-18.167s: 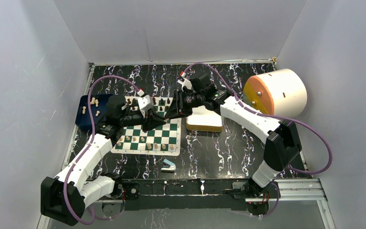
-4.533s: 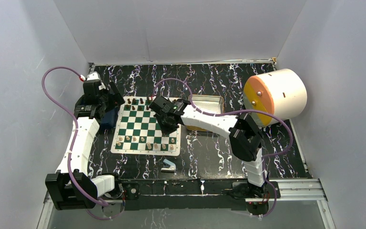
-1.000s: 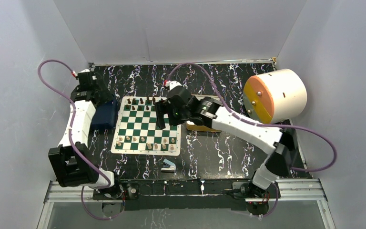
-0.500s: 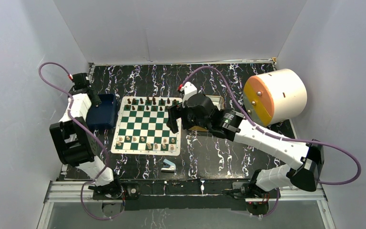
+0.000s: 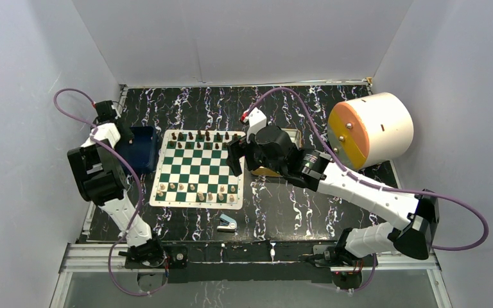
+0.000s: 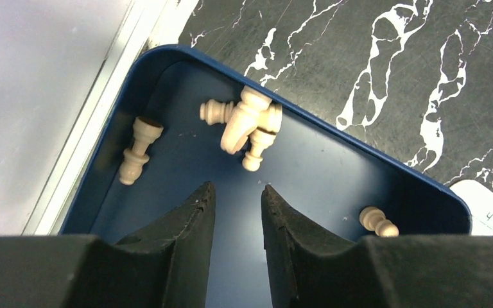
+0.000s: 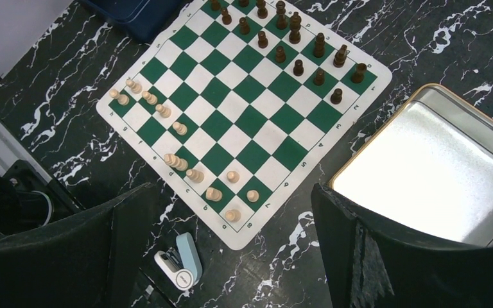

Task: Set up the chess pieces on the board
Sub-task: Pick up the chess piece from the storage box.

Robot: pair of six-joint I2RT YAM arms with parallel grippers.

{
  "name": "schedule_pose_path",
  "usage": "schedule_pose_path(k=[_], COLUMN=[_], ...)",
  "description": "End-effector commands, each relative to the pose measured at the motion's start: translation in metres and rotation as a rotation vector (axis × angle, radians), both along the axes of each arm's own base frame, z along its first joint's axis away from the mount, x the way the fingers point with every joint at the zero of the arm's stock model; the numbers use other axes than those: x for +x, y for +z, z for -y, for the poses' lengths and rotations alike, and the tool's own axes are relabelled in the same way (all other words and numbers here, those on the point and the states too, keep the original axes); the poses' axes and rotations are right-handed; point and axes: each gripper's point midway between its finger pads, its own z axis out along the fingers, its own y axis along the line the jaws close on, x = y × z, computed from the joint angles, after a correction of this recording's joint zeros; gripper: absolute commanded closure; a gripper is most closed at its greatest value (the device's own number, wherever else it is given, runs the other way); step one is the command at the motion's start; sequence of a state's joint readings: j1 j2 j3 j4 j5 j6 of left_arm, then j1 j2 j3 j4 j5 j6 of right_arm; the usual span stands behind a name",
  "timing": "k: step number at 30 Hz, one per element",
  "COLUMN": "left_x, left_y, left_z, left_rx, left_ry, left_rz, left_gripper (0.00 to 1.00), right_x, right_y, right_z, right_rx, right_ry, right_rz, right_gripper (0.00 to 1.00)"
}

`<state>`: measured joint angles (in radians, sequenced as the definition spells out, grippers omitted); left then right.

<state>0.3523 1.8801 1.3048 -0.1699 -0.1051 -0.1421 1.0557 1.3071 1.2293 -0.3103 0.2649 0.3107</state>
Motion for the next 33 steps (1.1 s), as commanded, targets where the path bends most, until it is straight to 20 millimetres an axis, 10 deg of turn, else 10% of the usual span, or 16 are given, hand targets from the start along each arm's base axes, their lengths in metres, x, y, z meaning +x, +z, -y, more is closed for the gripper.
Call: schedule_pose_path(k=[1,17,33], left_x=[0.025,0.032,0.036], left_y=[0.017,-0.001,-0.004], left_z=[-0.007,-0.024,-0.02], left_rx=[0.01,0.077,0.054], left_ry=[-0.012,-0.017,-0.053], left_rz=[0.095,0.063,0.055], left_gripper=[0.68,0.63,0.82], right_x=[0.011,0.022,0.027], right_y=[0.012,0.008,0.011], right_z=[-0.004,-0.013,-0.011], right_rx=[0.016,0.002,0.014], right_ry=[-0.007,-0.012,-0.038], right_rz=[0.069,0.089,0.119], right_gripper=[0.01,0.01,0.01])
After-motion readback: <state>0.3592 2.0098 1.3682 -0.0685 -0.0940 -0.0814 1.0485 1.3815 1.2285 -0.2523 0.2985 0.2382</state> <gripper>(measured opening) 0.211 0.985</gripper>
